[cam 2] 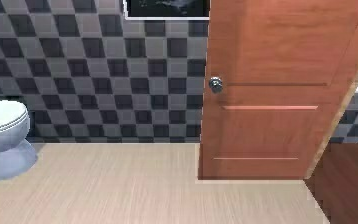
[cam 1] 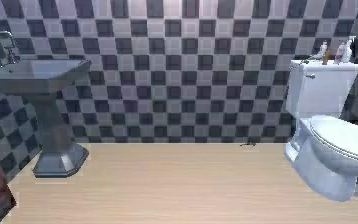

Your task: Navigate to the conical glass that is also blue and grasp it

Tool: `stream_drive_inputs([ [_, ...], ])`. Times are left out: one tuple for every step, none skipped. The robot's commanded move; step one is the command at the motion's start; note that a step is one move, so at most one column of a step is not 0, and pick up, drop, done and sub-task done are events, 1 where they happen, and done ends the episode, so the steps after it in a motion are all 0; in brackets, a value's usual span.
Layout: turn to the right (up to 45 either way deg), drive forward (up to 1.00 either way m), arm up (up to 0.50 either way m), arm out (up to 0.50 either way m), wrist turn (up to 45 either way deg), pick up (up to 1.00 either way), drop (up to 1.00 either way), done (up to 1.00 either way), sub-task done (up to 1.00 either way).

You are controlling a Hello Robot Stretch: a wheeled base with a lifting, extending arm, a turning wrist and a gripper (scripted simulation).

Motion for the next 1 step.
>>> stream_drive_inputs([
  [-45.0,0.00,0.00,0.00,0.0,0.00,0.00,0.00,0.00],
])
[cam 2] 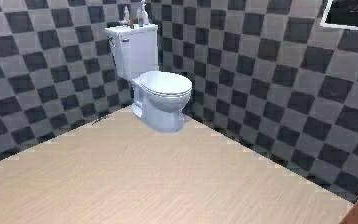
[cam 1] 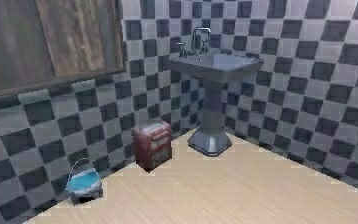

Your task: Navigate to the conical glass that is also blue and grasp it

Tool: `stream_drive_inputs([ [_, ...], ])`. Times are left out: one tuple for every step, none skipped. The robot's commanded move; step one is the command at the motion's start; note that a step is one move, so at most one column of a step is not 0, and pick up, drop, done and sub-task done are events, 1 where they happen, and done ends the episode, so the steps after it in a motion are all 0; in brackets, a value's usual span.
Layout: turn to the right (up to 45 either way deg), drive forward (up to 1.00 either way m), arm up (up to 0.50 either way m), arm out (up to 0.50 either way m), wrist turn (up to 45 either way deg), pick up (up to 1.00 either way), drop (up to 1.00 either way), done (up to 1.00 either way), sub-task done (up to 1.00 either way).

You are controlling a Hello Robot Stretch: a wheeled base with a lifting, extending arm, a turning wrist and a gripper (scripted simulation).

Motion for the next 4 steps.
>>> stream_drive_inputs([
  [-45.0,0.00,0.00,0.00,0.0,0.00,0.00,0.00,0.00],
  [-45.0,0.00,0.00,0.00,0.0,0.00,0.00,0.00,0.00],
  [-36.0,0.00,0.00,0.00,0.0,0.00,0.00,0.00,0.00],
  [0.0,1.00,0.00,0.00,0.0,0.00,0.00,0.00,0.00],
])
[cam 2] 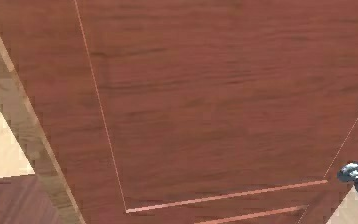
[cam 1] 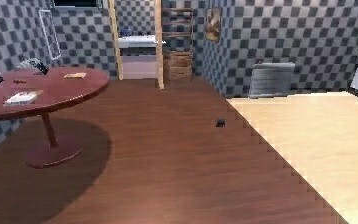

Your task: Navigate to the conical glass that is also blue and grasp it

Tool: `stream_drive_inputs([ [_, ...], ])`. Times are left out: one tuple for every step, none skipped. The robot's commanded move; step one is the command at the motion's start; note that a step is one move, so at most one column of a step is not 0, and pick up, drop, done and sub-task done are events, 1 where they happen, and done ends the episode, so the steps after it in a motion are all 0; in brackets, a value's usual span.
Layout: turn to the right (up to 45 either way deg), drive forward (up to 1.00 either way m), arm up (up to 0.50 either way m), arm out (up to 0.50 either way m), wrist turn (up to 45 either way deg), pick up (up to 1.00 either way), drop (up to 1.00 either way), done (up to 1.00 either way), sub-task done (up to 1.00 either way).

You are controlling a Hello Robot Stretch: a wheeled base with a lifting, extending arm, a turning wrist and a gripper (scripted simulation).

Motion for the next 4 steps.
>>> stream_drive_inputs([
  [-6.0,0.00,0.00,0.00,0.0,0.00,0.00,0.00,0.00],
  [0.0,0.40,0.00,0.00,0.0,0.00,0.00,0.00,0.00],
  [9.0,0.00,0.00,0.00,0.0,0.00,0.00,0.00,0.00],
  [0.0,0.40,0.00,0.00,0.0,0.00,0.00,0.00,0.00],
])
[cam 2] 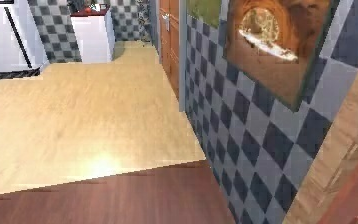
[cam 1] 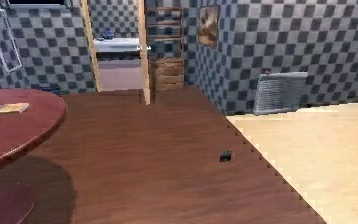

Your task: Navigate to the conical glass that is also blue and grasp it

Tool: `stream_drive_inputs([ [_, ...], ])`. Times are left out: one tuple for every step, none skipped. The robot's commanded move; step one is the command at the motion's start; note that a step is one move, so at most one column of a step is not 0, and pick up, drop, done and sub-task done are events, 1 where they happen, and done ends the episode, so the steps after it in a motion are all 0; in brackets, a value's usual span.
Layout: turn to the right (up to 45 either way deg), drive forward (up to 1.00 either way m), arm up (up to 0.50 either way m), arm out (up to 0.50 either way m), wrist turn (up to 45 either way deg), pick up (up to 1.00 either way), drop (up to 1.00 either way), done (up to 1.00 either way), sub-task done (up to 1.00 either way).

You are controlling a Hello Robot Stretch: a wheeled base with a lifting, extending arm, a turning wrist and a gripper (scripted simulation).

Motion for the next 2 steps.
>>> stream_drive_inputs([
  [45.0,0.00,0.00,0.00,0.0,0.00,0.00,0.00,0.00],
  [33.0,0.00,0.00,0.00,0.0,0.00,0.00,0.00,0.00],
])
